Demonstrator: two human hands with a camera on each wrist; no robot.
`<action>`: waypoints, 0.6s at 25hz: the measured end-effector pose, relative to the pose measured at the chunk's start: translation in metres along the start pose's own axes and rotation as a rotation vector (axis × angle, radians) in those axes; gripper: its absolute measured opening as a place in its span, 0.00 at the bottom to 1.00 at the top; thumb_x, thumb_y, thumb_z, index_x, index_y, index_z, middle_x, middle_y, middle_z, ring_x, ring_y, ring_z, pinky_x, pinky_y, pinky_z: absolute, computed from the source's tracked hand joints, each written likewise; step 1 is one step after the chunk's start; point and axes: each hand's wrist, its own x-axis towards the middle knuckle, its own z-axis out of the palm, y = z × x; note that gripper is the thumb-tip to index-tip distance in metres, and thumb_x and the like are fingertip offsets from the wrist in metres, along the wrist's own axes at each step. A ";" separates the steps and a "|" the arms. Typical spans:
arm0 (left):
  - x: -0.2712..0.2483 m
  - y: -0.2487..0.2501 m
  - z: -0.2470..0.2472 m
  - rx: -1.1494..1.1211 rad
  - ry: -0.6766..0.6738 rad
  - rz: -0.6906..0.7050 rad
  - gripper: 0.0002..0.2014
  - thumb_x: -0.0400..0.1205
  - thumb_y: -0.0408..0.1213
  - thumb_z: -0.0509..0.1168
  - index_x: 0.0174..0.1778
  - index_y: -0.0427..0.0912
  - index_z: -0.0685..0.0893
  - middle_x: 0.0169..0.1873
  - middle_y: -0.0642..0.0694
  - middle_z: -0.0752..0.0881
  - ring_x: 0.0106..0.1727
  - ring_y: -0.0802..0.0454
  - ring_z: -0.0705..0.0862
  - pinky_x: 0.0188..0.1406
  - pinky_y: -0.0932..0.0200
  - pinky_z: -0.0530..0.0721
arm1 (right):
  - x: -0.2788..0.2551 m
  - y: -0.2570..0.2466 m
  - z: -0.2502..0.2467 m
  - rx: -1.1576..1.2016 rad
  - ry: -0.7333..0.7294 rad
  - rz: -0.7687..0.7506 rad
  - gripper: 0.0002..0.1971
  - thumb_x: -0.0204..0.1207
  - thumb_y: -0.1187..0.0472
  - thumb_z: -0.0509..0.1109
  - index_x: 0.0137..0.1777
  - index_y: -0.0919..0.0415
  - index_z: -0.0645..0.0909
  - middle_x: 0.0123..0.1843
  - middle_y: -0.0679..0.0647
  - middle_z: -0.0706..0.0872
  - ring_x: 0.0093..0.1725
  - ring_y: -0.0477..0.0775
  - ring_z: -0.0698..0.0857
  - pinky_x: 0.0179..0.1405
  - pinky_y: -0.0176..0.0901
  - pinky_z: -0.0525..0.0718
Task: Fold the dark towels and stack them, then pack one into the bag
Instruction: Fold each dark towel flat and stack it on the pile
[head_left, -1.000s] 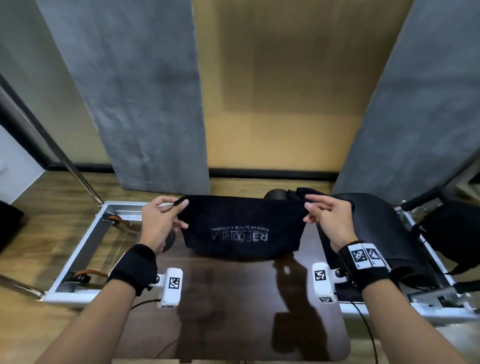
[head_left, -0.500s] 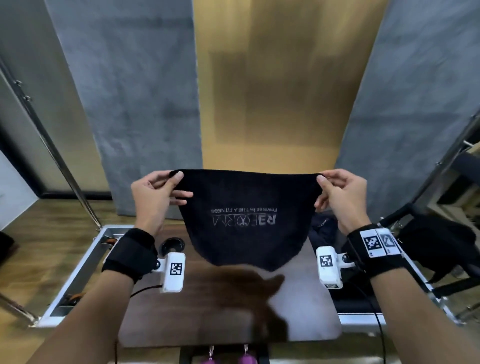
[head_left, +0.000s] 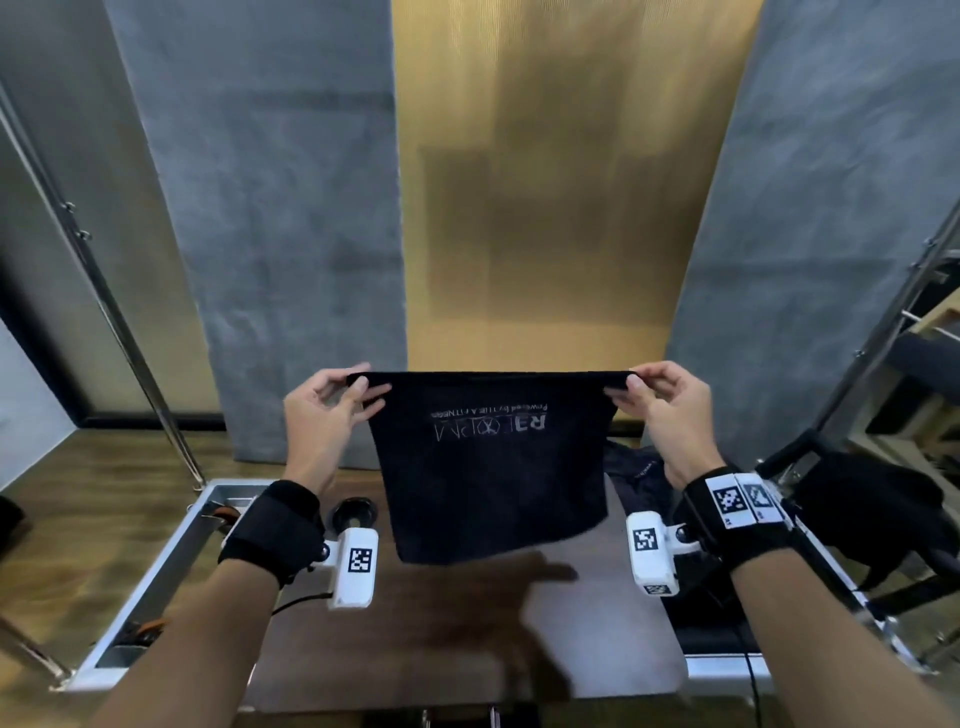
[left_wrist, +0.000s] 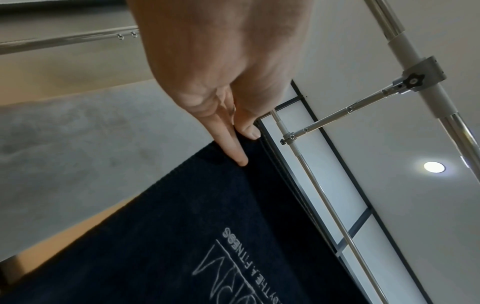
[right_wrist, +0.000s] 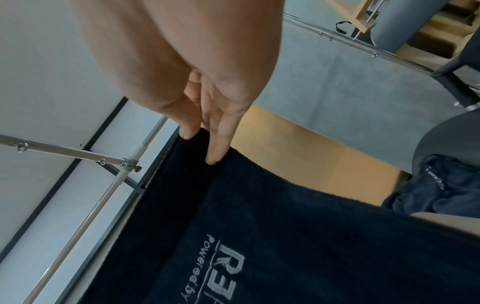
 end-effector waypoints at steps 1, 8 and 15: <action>-0.004 -0.003 -0.003 0.026 0.012 -0.013 0.05 0.89 0.27 0.68 0.56 0.26 0.83 0.48 0.35 0.92 0.45 0.35 0.96 0.45 0.47 0.96 | -0.004 0.001 -0.003 -0.049 0.001 0.016 0.02 0.85 0.69 0.72 0.50 0.65 0.84 0.43 0.64 0.92 0.35 0.60 0.94 0.33 0.42 0.91; -0.028 -0.014 -0.020 0.122 0.142 -0.021 0.12 0.81 0.48 0.80 0.40 0.45 0.89 0.26 0.41 0.88 0.18 0.42 0.85 0.18 0.57 0.83 | -0.026 0.002 -0.018 -0.169 0.011 -0.021 0.05 0.84 0.64 0.75 0.45 0.61 0.88 0.27 0.57 0.86 0.14 0.51 0.70 0.15 0.37 0.70; -0.034 -0.015 -0.020 0.099 0.115 -0.053 0.14 0.84 0.46 0.77 0.47 0.37 0.87 0.34 0.41 0.89 0.28 0.37 0.93 0.19 0.54 0.87 | -0.023 0.009 -0.016 -0.128 -0.012 0.013 0.04 0.84 0.64 0.75 0.48 0.64 0.86 0.32 0.62 0.88 0.22 0.59 0.87 0.21 0.42 0.83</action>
